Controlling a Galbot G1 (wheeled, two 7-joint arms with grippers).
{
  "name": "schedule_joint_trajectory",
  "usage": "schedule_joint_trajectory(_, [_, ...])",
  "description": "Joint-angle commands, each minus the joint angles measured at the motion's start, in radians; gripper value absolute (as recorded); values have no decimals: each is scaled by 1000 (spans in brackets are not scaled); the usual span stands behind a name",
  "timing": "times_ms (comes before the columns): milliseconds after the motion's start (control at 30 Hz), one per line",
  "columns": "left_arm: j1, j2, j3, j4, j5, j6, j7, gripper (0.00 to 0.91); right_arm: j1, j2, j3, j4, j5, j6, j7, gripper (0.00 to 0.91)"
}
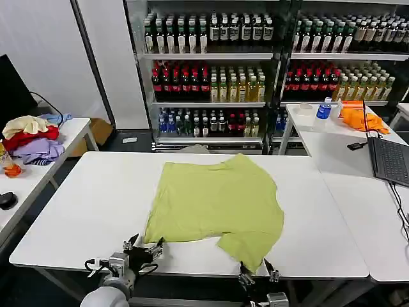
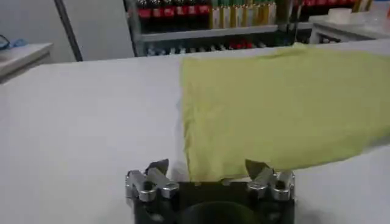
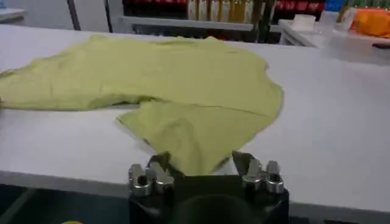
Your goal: Fold and organize the clothes.
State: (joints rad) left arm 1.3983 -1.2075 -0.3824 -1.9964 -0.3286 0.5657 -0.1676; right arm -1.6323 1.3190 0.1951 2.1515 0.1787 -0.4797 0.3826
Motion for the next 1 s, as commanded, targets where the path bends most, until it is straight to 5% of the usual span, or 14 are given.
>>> schedule_joint_trajectory(33, [-16,8,-1,23,-38,12,-7,20,-1,3,-9,-7,14,-15,10,0])
schedule_joint_trajectory(467, [-7,16,-10,-11,-84,7,23,20,-17,-2,10,21,-3,7,-4,0])
schedule_joint_trajectory(1000, [126,59,-89,-252,-131,10,21,20,-157,-96,142,288,-19,20,-78,0])
